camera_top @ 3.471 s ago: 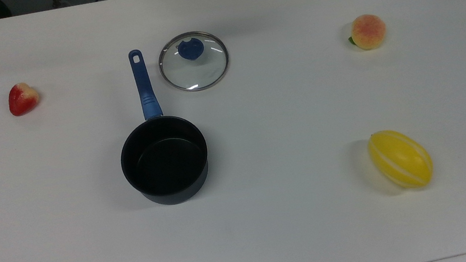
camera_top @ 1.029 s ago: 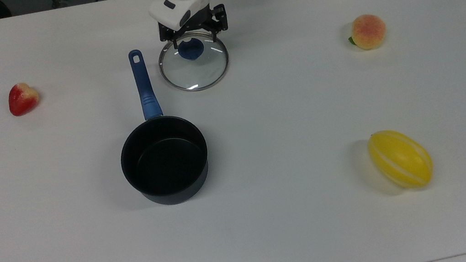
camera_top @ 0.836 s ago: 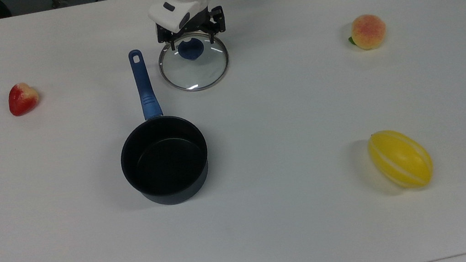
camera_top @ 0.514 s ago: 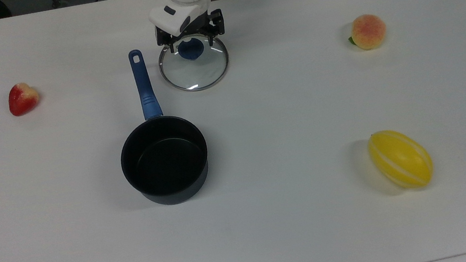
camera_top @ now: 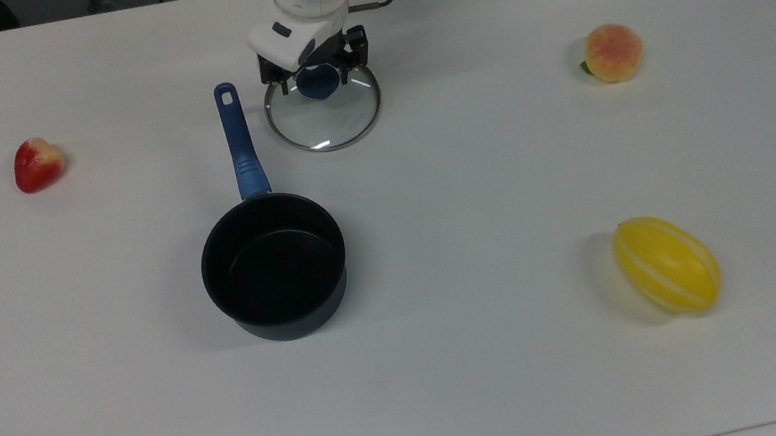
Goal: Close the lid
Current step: 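Close the gripper on the blue knob of the glass lid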
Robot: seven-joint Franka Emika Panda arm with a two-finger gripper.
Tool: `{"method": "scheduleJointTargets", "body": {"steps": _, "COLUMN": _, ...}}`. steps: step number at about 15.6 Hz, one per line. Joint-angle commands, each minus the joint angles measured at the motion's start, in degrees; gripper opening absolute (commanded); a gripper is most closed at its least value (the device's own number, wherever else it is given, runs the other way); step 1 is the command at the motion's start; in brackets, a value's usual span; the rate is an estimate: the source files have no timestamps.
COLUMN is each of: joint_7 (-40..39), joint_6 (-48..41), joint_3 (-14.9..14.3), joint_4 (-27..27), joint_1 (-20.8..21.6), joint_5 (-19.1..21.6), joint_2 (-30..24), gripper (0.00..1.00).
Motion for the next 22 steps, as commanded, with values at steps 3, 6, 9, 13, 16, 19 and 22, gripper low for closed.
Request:
{"method": "scheduleJointTargets", "body": {"steps": 3, "joint_7": 0.9, "joint_6": 1.1, "joint_3": 0.7, "joint_4": -1.5, "joint_1": -0.3, "joint_5": -1.3, "joint_2": -0.6, "gripper": 0.43}}
{"method": "scheduleJointTargets", "body": {"steps": 6, "joint_7": 0.4, "joint_6": 0.7, "joint_3": 0.7, "joint_4": -1.4, "joint_1": -0.3, "joint_5": -1.3, "joint_2": -0.9, "gripper": 0.26}}
{"method": "scheduleJointTargets", "body": {"steps": 9, "joint_7": 0.4, "joint_6": -0.7, "joint_3": 0.7, "joint_4": -1.2, "joint_1": -0.1, "joint_5": -1.2, "joint_2": -1.1, "gripper": 0.23}}
{"method": "scheduleJointTargets", "body": {"steps": 13, "joint_7": 0.4, "joint_6": -6.3, "joint_3": 3.7, "joint_4": -0.4, "joint_1": 0.1, "joint_5": -0.8, "joint_2": -3.0, "gripper": 0.23}}
{"method": "scheduleJointTargets", "body": {"steps": 16, "joint_7": 0.4, "joint_6": -12.0, "joint_3": 5.3, "joint_4": 2.5, "joint_1": 0.1, "joint_5": -0.2, "joint_2": -3.3, "gripper": 0.23}}
{"method": "scheduleJointTargets", "body": {"steps": 19, "joint_7": -0.7, "joint_6": -17.6, "joint_3": 6.7, "joint_4": 7.2, "joint_1": 0.1, "joint_5": 2.9, "joint_2": -3.4, "gripper": 0.23}}
{"method": "scheduleJointTargets", "body": {"steps": 22, "joint_7": -2.8, "joint_6": -23.2, "joint_3": 6.7, "joint_4": 13.9, "joint_1": -0.4, "joint_5": 5.8, "joint_2": -3.2, "gripper": 0.23}}
